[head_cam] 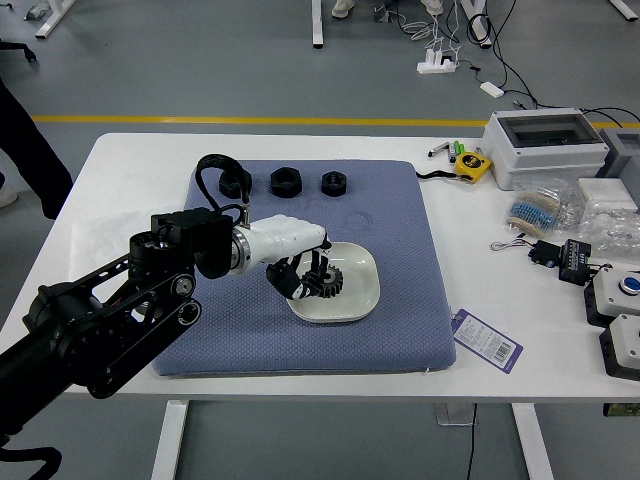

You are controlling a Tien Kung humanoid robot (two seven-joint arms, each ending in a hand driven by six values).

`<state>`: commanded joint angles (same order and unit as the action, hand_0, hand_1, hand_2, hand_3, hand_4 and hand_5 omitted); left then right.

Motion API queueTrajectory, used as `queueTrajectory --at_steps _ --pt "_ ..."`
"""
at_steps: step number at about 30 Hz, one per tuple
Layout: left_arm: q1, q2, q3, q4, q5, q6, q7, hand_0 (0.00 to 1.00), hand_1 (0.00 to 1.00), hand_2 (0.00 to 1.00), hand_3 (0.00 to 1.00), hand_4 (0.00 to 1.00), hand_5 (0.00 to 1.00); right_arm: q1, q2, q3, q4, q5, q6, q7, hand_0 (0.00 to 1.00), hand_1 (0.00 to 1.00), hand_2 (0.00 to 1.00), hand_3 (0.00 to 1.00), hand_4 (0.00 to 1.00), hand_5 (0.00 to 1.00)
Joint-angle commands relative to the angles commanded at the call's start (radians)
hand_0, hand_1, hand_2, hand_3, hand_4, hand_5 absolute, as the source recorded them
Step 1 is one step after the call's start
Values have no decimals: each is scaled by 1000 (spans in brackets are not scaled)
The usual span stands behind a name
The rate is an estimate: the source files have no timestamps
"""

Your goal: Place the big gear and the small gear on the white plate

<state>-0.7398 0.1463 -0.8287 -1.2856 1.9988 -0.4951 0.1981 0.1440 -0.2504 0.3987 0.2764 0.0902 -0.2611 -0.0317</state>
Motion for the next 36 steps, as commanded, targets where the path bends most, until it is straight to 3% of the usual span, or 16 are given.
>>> queueTrajectory --at_steps 5,6,11,12,17,18,20,25,29,30,33,36 --pt "-4 -30 -3 44 2 30 -16 310 369 426 506 805 2 5 0 -1 0 0 -1 0 650 653 729 581 847 684" --pt "-5 -33 -3 51 0 34 -19 422 521 545 589 998 261 6 -1 -1 0 1 -1 1 651 653 730 582 847 684" --pt "-5 -39 -5 70 -9 47 -30 422 521 545 589 998 261 8 -1 -2 0 1 0 1 651 653 730 582 847 684" --pt "-5 -38 -6 71 -12 48 -31 511 612 667 667 998 355 9 -2 -2 0 2 0 2 650 652 731 582 847 684" --pt "-2 -33 -15 70 -11 67 -44 511 612 667 667 998 355 10 -2 -2 -1 2 0 3 650 652 731 582 847 684" --pt "-2 -32 -17 70 -11 72 -46 647 712 778 745 998 381 10 -2 -2 -1 2 0 3 650 652 730 582 847 684" --pt "2 -29 -26 65 -8 91 -57 647 712 778 745 998 381 11 -3 -1 -1 1 0 3 650 652 730 582 847 684" --pt "22 -23 -63 51 -1 183 -97 670 732 803 754 998 393 11 -3 -2 -2 2 -1 4 651 652 730 582 847 684" --pt "52 -21 -115 44 5 301 -109 670 732 803 754 998 393 10 -3 -3 -2 6 -1 6 651 652 730 582 847 684" --pt "66 -22 -137 45 3 339 -111 683 729 786 698 957 322 10 -3 -3 -2 5 -1 5 650 652 729 582 847 684" --pt "109 -27 -200 56 -51 435 -117 683 729 786 698 957 322 9 -3 -3 -2 5 0 5 650 652 729 582 847 684" --pt "143 -28 -251 60 -139 502 -125 684 710 764 677 921 318 8 -2 -3 -3 5 0 6 650 653 730 582 846 684"
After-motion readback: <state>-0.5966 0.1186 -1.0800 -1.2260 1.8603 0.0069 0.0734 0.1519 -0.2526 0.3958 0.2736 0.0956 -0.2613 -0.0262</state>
